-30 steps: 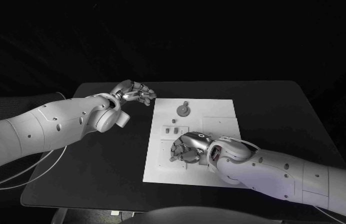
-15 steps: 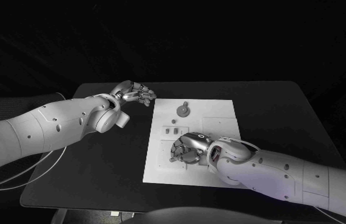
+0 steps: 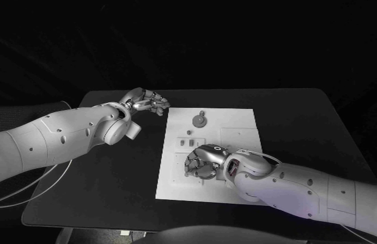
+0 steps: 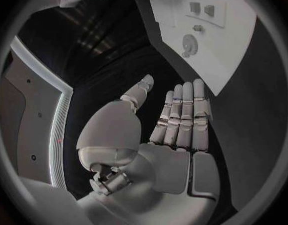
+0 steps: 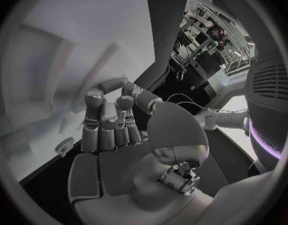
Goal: Assemble the parts on the task board
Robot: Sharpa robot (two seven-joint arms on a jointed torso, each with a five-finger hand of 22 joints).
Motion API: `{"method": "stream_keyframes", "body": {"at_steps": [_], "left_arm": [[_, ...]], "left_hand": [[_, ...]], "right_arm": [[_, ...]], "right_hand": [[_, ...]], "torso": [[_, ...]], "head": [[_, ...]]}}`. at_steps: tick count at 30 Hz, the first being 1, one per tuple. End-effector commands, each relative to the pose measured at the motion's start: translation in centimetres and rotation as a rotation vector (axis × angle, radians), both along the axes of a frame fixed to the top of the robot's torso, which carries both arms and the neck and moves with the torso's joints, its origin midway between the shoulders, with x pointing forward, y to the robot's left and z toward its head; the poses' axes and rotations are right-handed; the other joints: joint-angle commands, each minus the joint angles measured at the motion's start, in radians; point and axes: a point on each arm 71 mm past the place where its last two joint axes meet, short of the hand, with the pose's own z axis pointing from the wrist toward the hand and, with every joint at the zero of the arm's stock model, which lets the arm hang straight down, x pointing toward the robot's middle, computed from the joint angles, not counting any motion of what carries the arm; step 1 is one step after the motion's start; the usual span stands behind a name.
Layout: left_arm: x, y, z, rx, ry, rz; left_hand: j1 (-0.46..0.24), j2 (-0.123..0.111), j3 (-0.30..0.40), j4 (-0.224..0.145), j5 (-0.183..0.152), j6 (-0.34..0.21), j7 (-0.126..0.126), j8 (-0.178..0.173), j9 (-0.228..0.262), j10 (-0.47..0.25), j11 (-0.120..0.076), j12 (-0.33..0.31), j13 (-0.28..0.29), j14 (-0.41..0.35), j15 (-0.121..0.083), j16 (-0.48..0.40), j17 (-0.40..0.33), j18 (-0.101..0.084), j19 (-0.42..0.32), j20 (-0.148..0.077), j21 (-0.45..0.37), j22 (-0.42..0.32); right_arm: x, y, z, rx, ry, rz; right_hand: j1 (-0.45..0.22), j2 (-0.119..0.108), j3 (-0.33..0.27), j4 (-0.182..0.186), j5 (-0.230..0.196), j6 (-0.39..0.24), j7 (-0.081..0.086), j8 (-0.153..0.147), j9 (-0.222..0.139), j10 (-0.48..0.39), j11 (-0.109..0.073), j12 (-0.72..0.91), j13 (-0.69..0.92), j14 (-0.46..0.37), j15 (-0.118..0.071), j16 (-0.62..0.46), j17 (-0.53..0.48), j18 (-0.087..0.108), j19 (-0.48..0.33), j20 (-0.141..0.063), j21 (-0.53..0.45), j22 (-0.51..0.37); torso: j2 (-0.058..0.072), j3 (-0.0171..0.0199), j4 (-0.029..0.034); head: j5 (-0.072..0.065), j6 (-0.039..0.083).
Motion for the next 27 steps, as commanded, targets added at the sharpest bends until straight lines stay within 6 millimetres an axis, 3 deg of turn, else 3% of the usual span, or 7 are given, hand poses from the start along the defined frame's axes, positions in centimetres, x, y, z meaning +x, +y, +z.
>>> {"method": "stream_keyframes", "body": {"at_steps": [1, 27], "left_arm": [[-0.04, -0.2, 0.09, -0.006, -0.001, -0.015], [-0.06, -0.13, 0.07, -0.005, 0.002, -0.015]], "left_hand": [[0.009, 0.003, -0.007, -0.001, -0.006, -0.007, -0.001, -0.006, 0.0, -0.004, 0.001, -0.005, -0.002, 0.0, 0.008, -0.006, 0.002, 0.01, -0.001, 0.006, -0.006, 0.002], [0.007, 0.002, -0.008, 0.0, -0.006, -0.008, -0.001, -0.006, 0.0, -0.005, 0.002, -0.005, -0.002, 0.0, 0.009, -0.007, 0.003, 0.009, -0.001, 0.006, -0.007, 0.002]], "right_arm": [[-0.14, 0.21, -0.03, -0.016, -0.007, 0.01], [0.15, -0.4, 0.07, -0.009, -0.032, -0.021]], "right_hand": [[0.003, -0.015, -0.009, 0.002, -0.006, 0.011, 0.021, -0.005, -0.001, -0.007, 0.001, -0.005, 0.002, -0.004, -0.003, -0.003, 0.002, 0.016, -0.003, -0.004, 0.006, 0.016], [0.013, -0.066, -0.029, 0.004, -0.02, -0.026, 0.036, -0.031, -0.014, -0.023, 0.016, -0.005, 0.007, -0.016, 0.009, -0.005, 0.003, 0.016, -0.012, 0.004, 0.003, 0.014]], "torso": [[0.0, -0.0001, 0.0001], [0.0, 0.001, -0.0007]], "head": [[0.0, -0.002], [0.002, -0.002]]}}
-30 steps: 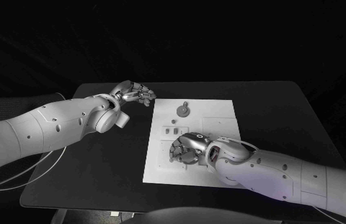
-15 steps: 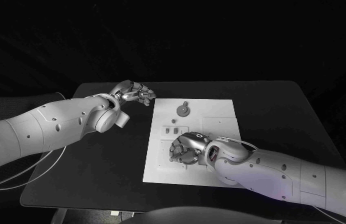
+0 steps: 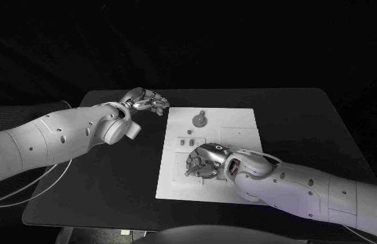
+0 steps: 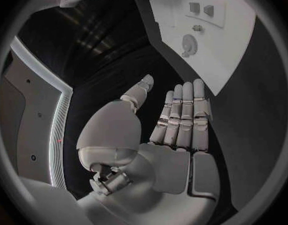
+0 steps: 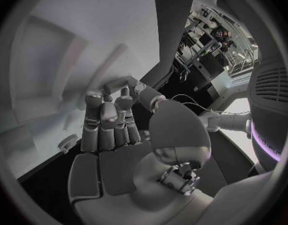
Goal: Assemble the parts on the task board
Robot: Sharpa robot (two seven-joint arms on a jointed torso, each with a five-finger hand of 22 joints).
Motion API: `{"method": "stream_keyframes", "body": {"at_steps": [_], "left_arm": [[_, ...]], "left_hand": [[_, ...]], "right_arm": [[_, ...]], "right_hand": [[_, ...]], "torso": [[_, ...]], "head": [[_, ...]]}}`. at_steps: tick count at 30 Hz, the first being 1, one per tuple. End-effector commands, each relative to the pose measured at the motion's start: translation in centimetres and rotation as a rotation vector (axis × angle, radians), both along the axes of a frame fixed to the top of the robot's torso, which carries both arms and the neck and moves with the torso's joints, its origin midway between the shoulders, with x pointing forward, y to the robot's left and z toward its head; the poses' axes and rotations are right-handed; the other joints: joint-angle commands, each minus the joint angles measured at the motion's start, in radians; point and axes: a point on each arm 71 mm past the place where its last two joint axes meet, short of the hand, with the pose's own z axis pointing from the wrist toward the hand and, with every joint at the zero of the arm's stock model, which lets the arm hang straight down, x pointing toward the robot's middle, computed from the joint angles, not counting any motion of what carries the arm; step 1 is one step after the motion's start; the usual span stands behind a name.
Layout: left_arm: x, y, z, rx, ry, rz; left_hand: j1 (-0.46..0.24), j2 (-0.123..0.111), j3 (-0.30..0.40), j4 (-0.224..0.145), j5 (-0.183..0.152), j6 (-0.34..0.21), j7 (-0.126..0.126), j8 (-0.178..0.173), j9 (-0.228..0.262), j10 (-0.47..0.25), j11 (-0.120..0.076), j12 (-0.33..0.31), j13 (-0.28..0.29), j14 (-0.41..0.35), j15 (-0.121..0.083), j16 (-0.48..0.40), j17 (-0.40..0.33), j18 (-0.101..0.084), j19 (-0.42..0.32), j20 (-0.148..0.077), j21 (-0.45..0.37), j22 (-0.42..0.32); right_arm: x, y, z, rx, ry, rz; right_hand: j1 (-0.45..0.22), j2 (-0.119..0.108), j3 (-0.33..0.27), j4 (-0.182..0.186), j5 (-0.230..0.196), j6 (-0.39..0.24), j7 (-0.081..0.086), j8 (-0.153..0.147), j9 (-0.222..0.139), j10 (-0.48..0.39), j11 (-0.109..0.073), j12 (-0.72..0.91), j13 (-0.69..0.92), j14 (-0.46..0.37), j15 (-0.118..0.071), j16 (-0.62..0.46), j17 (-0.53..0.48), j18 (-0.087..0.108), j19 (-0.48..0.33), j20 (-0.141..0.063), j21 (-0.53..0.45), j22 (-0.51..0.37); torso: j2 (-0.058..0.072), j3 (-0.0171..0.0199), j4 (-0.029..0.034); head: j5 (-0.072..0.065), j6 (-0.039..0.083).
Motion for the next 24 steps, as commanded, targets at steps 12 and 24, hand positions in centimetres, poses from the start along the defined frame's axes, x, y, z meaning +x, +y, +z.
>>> {"method": "stream_keyframes", "body": {"at_steps": [12, 24], "left_arm": [[0.0, -0.1, 0.1, -0.005, 0.0, -0.014], [-0.1, -0.1, 0.1, -0.005, 0.002, -0.015]], "left_hand": [[0.007, 0.002, -0.008, 0.0, -0.006, -0.009, -0.001, -0.006, 0.0, -0.005, 0.002, -0.006, -0.001, 0.0, 0.008, -0.004, 0.002, 0.016, -0.001, 0.006, -0.007, 0.001], [0.007, 0.002, -0.008, 0.0, -0.006, -0.009, -0.001, -0.006, 0.0, -0.006, 0.002, -0.006, -0.001, 0.001, 0.008, -0.004, 0.002, 0.016, 0.0, 0.006, -0.007, 0.001]], "right_arm": [[0.1, -1.2, 0.0, -0.002, -0.007, -0.011], [0.3, -1.2, -0.1, -0.017, -0.013, -0.011]], "right_hand": [[-0.013, -0.026, -0.036, -0.002, 0.014, -0.018, 0.02, -0.012, -0.005, -0.01, 0.005, -0.002, 0.004, -0.006, 0.006, -0.004, 0.002, 0.016, -0.009, 0.001, 0.003, 0.014], [-0.01, -0.026, -0.042, -0.003, 0.016, -0.018, 0.02, -0.012, -0.005, -0.01, 0.005, -0.001, 0.004, -0.006, 0.006, -0.003, 0.002, 0.016, -0.01, 0.001, 0.003, 0.014]], "torso": [[0.0, -0.0001, -0.001], [0.0, -0.0001, -0.0008]], "head": [[0.002, -0.003], [0.001, -0.002]]}}
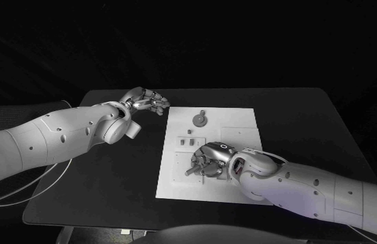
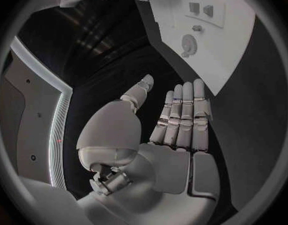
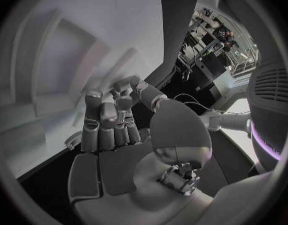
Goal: Assemble the parts on the task board
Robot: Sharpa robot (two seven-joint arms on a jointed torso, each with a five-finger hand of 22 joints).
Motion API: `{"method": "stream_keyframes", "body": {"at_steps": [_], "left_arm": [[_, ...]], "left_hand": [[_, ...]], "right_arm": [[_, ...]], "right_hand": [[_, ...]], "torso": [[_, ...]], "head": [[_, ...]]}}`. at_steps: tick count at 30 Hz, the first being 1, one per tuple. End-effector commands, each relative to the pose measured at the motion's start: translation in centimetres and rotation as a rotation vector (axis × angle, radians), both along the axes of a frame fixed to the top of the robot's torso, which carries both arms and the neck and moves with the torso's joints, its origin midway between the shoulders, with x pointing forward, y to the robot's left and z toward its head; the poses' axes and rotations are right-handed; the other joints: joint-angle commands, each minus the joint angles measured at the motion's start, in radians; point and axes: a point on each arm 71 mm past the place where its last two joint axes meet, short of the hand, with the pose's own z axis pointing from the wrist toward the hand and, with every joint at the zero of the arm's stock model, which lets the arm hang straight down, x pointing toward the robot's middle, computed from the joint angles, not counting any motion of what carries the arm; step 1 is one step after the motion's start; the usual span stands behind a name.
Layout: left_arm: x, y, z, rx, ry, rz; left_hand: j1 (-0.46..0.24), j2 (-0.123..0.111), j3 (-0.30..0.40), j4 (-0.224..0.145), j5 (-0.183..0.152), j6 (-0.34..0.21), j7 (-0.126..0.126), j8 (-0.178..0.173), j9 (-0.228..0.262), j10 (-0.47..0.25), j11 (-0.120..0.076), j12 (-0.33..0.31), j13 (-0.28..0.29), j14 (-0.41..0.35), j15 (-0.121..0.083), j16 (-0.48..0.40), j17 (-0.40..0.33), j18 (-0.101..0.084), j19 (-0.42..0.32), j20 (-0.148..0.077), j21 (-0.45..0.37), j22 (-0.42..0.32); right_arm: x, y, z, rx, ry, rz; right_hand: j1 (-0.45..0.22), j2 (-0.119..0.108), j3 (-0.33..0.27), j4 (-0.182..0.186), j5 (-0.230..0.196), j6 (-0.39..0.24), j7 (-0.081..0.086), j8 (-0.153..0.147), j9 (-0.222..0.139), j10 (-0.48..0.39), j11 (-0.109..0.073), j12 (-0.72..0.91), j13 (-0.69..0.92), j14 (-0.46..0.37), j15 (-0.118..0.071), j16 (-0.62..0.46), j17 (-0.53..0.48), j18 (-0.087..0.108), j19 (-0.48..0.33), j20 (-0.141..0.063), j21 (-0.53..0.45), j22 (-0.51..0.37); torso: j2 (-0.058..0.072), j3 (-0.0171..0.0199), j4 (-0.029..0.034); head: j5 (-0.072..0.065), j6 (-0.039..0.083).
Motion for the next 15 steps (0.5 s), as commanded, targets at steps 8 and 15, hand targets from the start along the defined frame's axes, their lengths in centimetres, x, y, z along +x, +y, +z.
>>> {"method": "stream_keyframes", "body": {"at_steps": [8, 15], "left_arm": [[-0.05, -0.27, 0.08, -0.007, 0.001, -0.017], [-0.05, -0.27, 0.08, -0.007, 0.002, -0.018]], "left_hand": [[0.007, 0.002, -0.008, 0.0, -0.006, -0.009, -0.001, -0.006, 0.0, -0.006, 0.002, -0.006, -0.001, 0.001, 0.008, -0.004, 0.002, 0.02, 0.0, 0.006, -0.007, 0.002], [0.007, 0.002, -0.008, 0.0, -0.006, -0.01, -0.001, -0.006, 0.0, -0.006, 0.002, -0.006, -0.001, 0.001, 0.008, -0.004, 0.002, 0.021, 0.0, 0.006, -0.007, 0.002]], "right_arm": [[0.09, 0.54, -0.01, -0.03, -0.026, 0.021], [-0.04, 0.92, 0.0, -0.038, -0.019, 0.038]], "right_hand": [[0.006, -0.017, -0.02, 0.002, 0.001, -0.036, 0.022, -0.016, -0.006, -0.011, 0.006, -0.001, 0.002, -0.008, 0.008, -0.003, 0.002, 0.016, -0.009, -0.002, 0.002, 0.013], [0.008, -0.031, -0.033, 0.002, -0.003, -0.061, 0.034, -0.029, -0.012, -0.021, 0.018, -0.001, 0.004, -0.015, 0.02, -0.004, 0.003, 0.016, -0.014, 0.002, -0.002, 0.012]], "torso": [[0.0, -0.0005, 0.0004], [0.0, -0.0009, 0.0006]], "head": [[-0.003, 0.0], [-0.003, -0.002]]}}
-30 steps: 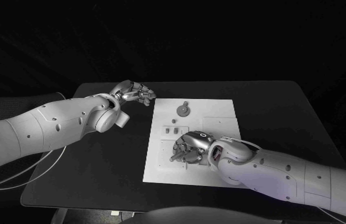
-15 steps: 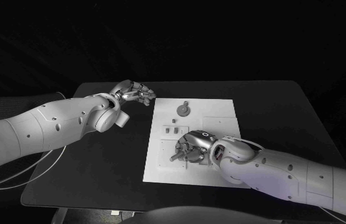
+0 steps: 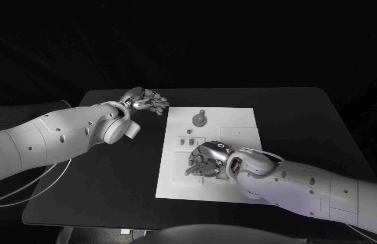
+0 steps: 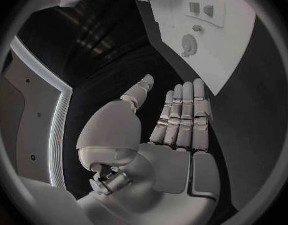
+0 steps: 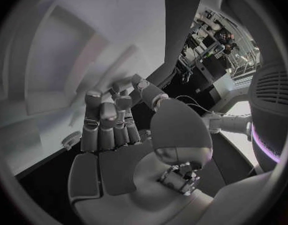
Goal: Assemble the parts on the task board
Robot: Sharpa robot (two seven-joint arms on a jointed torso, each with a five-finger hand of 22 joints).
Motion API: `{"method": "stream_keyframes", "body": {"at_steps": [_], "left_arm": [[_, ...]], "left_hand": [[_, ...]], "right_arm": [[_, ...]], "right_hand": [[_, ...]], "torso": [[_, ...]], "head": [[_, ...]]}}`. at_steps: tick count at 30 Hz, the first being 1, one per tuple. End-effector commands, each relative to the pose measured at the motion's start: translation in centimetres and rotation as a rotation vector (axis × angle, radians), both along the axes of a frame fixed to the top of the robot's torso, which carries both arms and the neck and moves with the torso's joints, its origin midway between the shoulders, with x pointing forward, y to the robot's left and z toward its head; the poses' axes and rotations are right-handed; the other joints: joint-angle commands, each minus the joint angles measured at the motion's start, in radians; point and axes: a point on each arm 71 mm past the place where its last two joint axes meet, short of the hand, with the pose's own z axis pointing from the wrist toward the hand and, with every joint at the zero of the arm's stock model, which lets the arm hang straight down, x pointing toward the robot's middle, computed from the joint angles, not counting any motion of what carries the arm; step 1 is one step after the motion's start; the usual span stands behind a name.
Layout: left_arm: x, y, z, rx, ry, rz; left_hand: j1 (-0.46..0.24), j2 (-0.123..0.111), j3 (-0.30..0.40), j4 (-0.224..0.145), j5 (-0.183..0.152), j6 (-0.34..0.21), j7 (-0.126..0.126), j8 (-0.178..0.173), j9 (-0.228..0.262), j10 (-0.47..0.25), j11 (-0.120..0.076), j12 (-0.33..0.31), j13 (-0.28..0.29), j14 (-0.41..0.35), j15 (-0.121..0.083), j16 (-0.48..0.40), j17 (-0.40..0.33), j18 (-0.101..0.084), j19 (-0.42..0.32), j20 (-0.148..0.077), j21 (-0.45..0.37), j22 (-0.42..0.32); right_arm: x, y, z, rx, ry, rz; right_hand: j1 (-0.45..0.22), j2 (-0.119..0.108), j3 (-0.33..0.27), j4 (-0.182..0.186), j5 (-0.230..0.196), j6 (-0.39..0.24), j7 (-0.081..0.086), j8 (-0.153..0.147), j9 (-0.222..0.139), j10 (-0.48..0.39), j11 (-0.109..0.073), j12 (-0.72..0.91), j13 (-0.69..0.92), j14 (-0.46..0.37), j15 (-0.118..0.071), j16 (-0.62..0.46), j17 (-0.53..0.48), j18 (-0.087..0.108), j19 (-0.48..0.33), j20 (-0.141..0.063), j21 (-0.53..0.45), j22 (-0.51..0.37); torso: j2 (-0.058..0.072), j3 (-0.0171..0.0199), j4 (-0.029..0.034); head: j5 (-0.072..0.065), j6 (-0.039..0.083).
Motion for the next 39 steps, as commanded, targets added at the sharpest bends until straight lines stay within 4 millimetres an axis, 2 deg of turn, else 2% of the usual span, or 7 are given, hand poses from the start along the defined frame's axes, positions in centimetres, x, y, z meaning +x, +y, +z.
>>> {"method": "stream_keyframes", "body": {"at_steps": [1, 9, 19, 31, 39], "left_arm": [[-0.05, -0.26, 0.07, -0.006, 0.0, -0.017], [-0.04, -0.23, 0.07, -0.006, 0.001, -0.017], [-0.04, -0.25, 0.04, -0.006, 0.005, -0.02], [-0.03, -0.21, 0.04, -0.005, 0.005, -0.019], [-0.03, -0.19, 0.04, -0.004, 0.004, -0.018]], "left_hand": [[0.007, 0.002, -0.008, 0.0, -0.006, -0.007, 0.002, -0.006, 0.0, -0.006, 0.002, -0.006, -0.001, 0.001, 0.008, -0.004, 0.001, 0.01, 0.0, 0.006, -0.007, 0.001], [0.007, 0.002, -0.008, 0.0, -0.006, -0.007, 0.002, -0.006, 0.0, -0.006, 0.002, -0.006, -0.001, 0.001, 0.008, -0.004, 0.001, 0.01, 0.0, 0.006, -0.007, 0.001], [0.007, 0.002, -0.008, -0.001, -0.006, -0.007, 0.002, -0.006, 0.0, -0.006, 0.002, -0.006, -0.001, 0.002, 0.008, -0.005, 0.002, 0.01, 0.0, 0.006, -0.007, 0.001], [0.007, 0.002, -0.008, -0.001, -0.006, -0.007, 0.002, -0.006, 0.0, -0.006, 0.002, -0.006, -0.001, 0.002, 0.008, -0.005, 0.002, 0.01, 0.001, 0.006, -0.007, 0.001], [0.008, 0.003, -0.008, 0.0, -0.006, -0.007, 0.002, -0.006, 0.0, -0.006, 0.002, -0.006, -0.001, 0.002, 0.008, -0.005, 0.003, 0.01, 0.001, 0.006, -0.007, 0.002]], "right_arm": [[-0.16, 0.22, -0.07, -0.026, 0.002, 0.026], [-0.09, 0.17, -0.12, -0.041, -0.004, 0.031], [0.18, 0.24, -0.09, -0.074, -0.035, 0.04], [0.24, 0.6, -0.2, -0.131, -0.056, 0.065], [-0.12, 0.82, -0.46, -0.165, -0.031, 0.099]], "right_hand": [[0.001, -0.012, -0.008, -0.002, -0.003, -0.039, 0.031, -0.006, -0.002, -0.008, 0.004, -0.001, 0.001, -0.004, 0.008, -0.004, 0.001, 0.017, -0.006, 0.001, -0.002, 0.012], [0.003, -0.013, -0.01, -0.002, -0.002, -0.04, 0.033, -0.006, -0.002, -0.011, 0.006, 0.0, 0.002, -0.006, 0.01, -0.003, 0.002, 0.017, -0.007, 0.002, -0.003, 0.012], [0.028, -0.006, -0.007, -0.003, 0.008, -0.02, 0.026, 0.007, 0.003, -0.012, 0.0, 0.004, 0.004, -0.008, 0.006, -0.001, 0.003, 0.017, -0.009, 0.003, -0.003, 0.013], [0.042, 0.006, -0.005, -0.003, 0.013, -0.007, 0.02, 0.015, 0.007, -0.007, -0.006, 0.007, 0.004, -0.005, 0.001, 0.002, 0.003, 0.017, -0.007, 0.003, -0.001, 0.014], [0.044, 0.02, -0.006, -0.002, 0.014, 0.024, 0.011, 0.032, 0.013, -0.003, -0.015, 0.007, 0.002, -0.002, -0.006, 0.002, 0.002, 0.017, -0.008, 0.003, 0.002, 0.015]], "torso": [[0.0, -0.0004, 0.0008], [0.0, -0.0001, 0.0007], [0.0, 0.0003, 0.0005], [0.0, -0.0004, 0.0008], [0.0, -0.0003, 0.0008]], "head": [[0.0, -0.001], [0.001, -0.003], [0.002, -0.005], [0.004, -0.009], [0.005, -0.012]]}}
